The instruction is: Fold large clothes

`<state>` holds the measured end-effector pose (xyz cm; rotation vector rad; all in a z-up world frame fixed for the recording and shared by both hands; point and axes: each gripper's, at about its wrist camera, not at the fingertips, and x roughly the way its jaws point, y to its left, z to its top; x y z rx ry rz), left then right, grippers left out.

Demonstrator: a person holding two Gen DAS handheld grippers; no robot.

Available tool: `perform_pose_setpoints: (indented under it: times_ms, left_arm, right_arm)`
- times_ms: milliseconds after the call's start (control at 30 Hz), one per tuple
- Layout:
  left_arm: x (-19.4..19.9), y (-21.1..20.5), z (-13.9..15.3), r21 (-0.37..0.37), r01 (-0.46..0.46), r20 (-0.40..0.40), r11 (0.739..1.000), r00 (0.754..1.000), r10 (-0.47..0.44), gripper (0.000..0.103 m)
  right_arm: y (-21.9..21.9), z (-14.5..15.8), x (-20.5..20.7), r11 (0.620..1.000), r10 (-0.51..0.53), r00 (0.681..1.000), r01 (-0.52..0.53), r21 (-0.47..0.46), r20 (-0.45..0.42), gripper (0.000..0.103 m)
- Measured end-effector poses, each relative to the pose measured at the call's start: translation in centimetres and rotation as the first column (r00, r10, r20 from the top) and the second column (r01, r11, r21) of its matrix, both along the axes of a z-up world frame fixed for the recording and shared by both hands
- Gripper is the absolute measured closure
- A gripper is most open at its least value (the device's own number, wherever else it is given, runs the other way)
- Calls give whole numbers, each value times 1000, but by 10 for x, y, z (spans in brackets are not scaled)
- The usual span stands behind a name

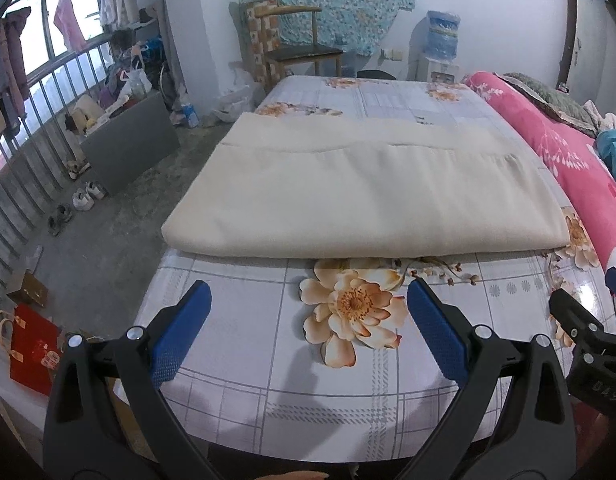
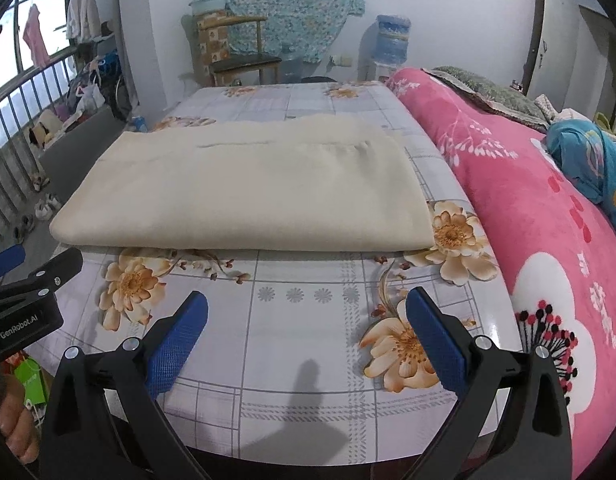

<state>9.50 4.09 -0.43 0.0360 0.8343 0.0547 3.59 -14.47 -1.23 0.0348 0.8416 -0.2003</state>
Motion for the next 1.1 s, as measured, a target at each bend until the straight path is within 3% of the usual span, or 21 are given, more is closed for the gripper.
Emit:
perform_pose_setpoints:
  times_ms: [1100]
  left_arm:
    - [3,-2,-2,-16,5,-22,1000,1000,-6,8]
  right_arm:
    - [3,3,1,1000,5,1000,-5,-4,-3,6]
